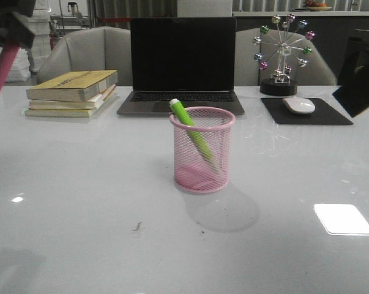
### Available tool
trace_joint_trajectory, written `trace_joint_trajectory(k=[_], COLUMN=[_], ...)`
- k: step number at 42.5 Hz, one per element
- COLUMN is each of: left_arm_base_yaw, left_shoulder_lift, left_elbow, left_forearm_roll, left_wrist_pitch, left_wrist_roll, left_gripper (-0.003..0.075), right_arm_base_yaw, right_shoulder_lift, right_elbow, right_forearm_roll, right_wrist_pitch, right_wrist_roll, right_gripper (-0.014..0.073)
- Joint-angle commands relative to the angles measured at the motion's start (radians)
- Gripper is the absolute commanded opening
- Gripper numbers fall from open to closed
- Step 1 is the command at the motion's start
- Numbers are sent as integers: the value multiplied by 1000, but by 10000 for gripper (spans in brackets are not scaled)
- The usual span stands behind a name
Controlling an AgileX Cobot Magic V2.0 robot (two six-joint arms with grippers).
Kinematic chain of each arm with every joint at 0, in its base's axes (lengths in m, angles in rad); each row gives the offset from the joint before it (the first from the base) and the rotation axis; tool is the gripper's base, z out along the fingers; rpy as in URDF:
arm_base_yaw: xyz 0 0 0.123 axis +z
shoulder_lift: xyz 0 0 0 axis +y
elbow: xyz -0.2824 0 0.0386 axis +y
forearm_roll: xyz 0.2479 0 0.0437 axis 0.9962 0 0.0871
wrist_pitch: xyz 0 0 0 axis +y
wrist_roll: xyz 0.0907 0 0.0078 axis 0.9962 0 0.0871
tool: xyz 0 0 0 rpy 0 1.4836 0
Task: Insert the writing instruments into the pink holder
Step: 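Lift the pink marker upright and move it above the holder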
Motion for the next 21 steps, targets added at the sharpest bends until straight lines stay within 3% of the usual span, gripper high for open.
trace_joint_trajectory(k=[1, 12, 21], left_arm_base_yaw=[-94, -340, -418], left_shoulder_lift=[-42, 97, 292], left_elbow=[21, 12, -134], left_forearm_roll=[-55, -56, -45], left_wrist_pitch=[-288, -713, -821], left_wrist_roll=[0, 0, 0], left_gripper=[91, 91, 91], right_arm_base_yaw=[-4, -4, -4], right_shoulder_lift=[-13, -13, -13], right_elbow=[-26, -26, -26], right_forearm_roll=[-5, -5, -5], right_wrist_pitch=[-50, -50, -50], right_wrist_roll=[-2, -2, -2], right_gripper=[469, 469, 469])
